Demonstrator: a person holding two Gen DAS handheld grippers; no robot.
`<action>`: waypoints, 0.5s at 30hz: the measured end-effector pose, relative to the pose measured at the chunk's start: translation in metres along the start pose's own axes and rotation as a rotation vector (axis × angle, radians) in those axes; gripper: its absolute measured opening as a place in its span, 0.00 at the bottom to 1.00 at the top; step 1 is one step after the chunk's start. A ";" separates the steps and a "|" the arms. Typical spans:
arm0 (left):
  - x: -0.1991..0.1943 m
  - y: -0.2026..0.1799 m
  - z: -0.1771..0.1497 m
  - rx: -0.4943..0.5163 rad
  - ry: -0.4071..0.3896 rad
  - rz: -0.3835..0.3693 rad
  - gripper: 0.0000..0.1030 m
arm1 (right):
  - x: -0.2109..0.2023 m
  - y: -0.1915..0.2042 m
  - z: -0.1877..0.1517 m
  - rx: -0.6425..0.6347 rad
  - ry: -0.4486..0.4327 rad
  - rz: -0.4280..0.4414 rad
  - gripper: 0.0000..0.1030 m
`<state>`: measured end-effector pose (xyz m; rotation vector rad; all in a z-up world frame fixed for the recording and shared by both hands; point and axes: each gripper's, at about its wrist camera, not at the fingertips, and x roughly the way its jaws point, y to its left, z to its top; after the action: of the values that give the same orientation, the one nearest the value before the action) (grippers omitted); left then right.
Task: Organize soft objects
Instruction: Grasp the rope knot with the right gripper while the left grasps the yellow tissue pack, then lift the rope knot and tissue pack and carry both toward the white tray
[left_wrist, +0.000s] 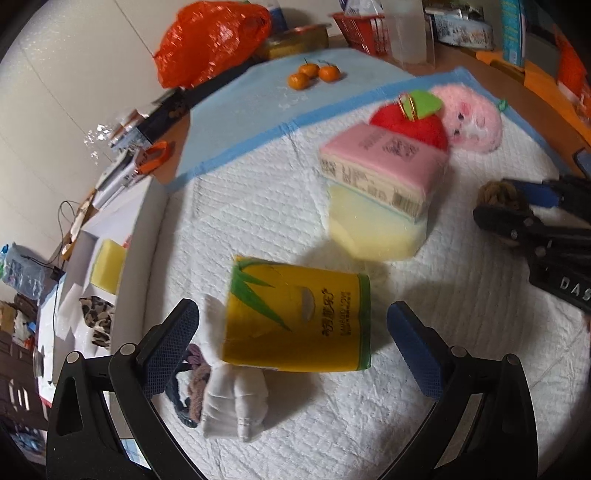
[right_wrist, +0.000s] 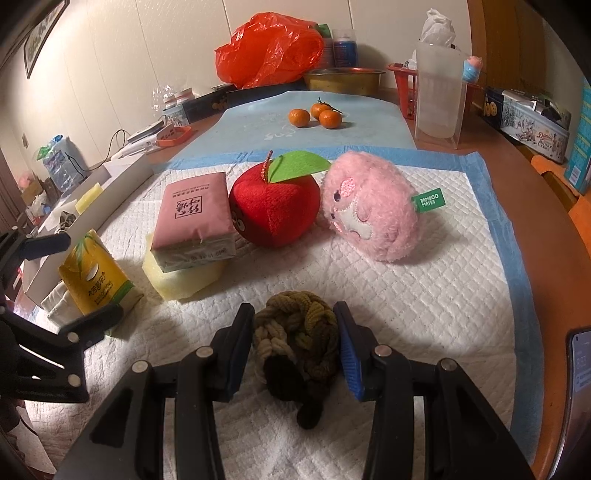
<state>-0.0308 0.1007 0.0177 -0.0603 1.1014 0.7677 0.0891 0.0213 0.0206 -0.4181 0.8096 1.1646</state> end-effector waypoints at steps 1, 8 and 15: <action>0.004 -0.002 -0.001 0.014 0.011 0.014 1.00 | 0.000 0.000 0.000 0.000 0.000 0.000 0.42; -0.004 0.005 -0.003 -0.018 -0.045 0.008 0.74 | 0.000 0.000 0.000 -0.001 -0.001 -0.001 0.42; -0.022 0.027 -0.006 -0.129 -0.091 -0.086 0.70 | 0.001 0.001 0.000 -0.008 0.000 -0.010 0.42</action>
<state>-0.0569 0.1069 0.0417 -0.1788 0.9561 0.7560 0.0883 0.0221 0.0202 -0.4284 0.8025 1.1587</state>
